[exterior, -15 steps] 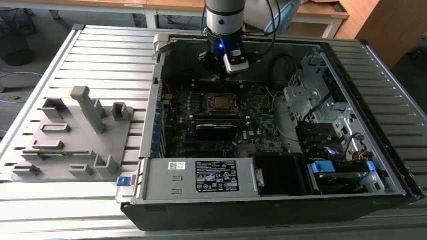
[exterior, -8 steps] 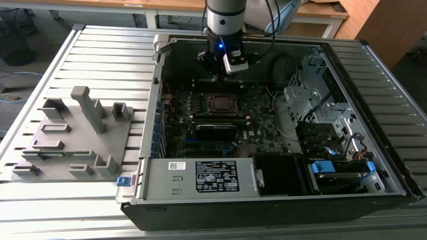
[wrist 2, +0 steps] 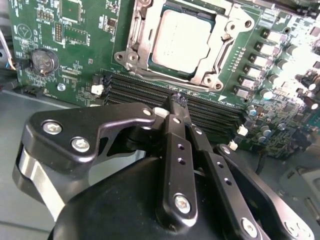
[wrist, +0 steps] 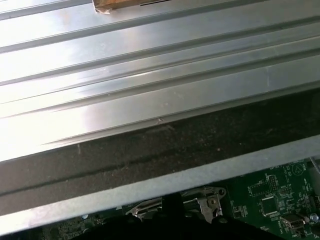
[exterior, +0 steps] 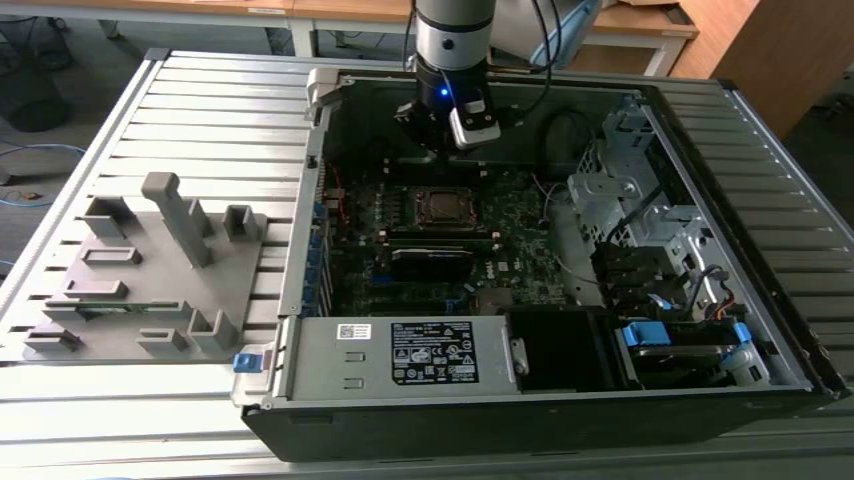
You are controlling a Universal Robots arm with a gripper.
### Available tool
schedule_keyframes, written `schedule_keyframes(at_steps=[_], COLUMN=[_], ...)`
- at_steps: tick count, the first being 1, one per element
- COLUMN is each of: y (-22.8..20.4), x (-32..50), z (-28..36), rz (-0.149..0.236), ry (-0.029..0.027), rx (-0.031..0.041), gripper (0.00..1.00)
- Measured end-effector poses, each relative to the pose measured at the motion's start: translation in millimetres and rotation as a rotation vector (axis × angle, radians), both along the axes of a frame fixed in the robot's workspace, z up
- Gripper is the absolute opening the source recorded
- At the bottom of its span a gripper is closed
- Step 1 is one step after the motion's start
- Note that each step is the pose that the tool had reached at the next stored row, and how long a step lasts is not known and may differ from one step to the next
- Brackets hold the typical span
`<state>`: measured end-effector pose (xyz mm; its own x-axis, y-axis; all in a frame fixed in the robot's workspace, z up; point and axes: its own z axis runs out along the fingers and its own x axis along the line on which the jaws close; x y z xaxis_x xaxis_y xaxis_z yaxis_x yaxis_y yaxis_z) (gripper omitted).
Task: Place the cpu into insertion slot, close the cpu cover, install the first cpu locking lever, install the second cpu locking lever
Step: 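Install the first cpu locking lever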
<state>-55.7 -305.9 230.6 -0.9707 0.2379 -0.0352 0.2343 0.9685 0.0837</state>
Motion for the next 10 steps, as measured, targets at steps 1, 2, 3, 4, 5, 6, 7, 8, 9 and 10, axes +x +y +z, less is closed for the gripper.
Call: schedule_keyframes(at_steps=[1,2,3,4,5,6,7,8,9,10], y=[0.0,0.0,0.0,0.0,0.0,0.0,0.0,0.0,0.0,0.0], x=[0.1,0.2,0.2,0.2,0.3,0.3,0.4,0.4,0.5,0.6], z=[0.0,0.0,-0.1,-0.1,-0.2,-0.3,-0.3,-0.4,-0.4,-0.5], rz=[0.012,0.024,0.036,0.047,0.058,0.070,0.080,0.091,0.102,0.112], ry=[0.0000,0.0001,0.0002,0.0002,0.0001,0.0001,0.0001,0.0002,0.0001,0.0002], rx=[0.0000,-0.0002,-0.0002,-0.0003,-0.0002,-0.0001,-0.0002,-0.0002,-0.0001,-0.0001], gripper=[0.11,0.11,0.11,0.11,0.11,0.11,0.11,0.11,0.11,0.11])
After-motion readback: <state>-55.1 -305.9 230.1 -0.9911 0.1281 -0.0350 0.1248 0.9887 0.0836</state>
